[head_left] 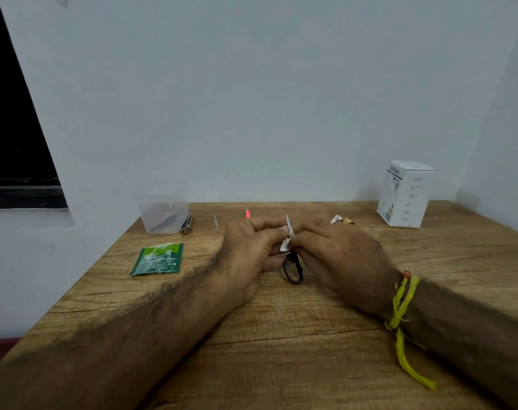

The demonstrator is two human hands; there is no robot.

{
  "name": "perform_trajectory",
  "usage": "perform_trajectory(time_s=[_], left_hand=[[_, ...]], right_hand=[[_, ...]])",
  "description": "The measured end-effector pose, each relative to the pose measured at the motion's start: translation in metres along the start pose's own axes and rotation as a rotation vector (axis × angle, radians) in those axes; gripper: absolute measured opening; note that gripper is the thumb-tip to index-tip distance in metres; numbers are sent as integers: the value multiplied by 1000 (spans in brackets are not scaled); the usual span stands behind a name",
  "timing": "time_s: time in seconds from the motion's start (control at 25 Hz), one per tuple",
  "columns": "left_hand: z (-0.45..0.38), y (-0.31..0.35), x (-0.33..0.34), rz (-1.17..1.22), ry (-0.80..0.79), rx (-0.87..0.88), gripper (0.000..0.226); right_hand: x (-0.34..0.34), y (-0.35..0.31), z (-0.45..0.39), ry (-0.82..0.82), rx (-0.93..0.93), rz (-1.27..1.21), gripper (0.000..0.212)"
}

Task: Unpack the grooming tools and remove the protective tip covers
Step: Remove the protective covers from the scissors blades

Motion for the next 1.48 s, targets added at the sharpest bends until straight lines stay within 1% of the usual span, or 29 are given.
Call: perform_trajectory(time_s=[0.2, 0.36, 0.52, 0.64, 0.76, 0.88, 1.04, 1.24, 1.48], left_hand=[[0, 0, 0, 4, 7, -2, 17], [1, 1, 0, -3, -6, -17, 16], [3, 1, 1, -4, 3, -20, 15], [2, 1, 2, 15, 5, -15, 14], [2, 2, 1, 33, 11, -3, 15], [1, 4, 0, 35, -1, 17, 15], [2, 5, 0, 21, 4, 32, 15], [3, 5, -3, 75, 24, 27, 17], [2, 3, -8, 106, 72, 15, 18]], right_hand=[[0, 4, -3, 13, 17, -45, 14], [-2, 15, 1, 16, 60, -13, 12], [0, 19, 2, -12, 81, -70, 10], [2, 19, 3, -23, 104, -102, 12], [-1, 19, 5, -4, 137, -151, 11], [-3, 21, 4, 40, 209, -248, 10], [4, 16, 5, -22, 234, -295, 9], [7, 24, 10, -34, 325, -337, 12], [8, 19, 9, -50, 326, -372, 10]])
Point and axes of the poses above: each hand's wrist, its own z-axis away from the middle knuckle, its own x-axis out of the palm, y = z × x, the point moved 10 cm from there along -z, towards the middle knuckle, and after that the axes turned 5 degrees about -y, right-handed, at the moved point
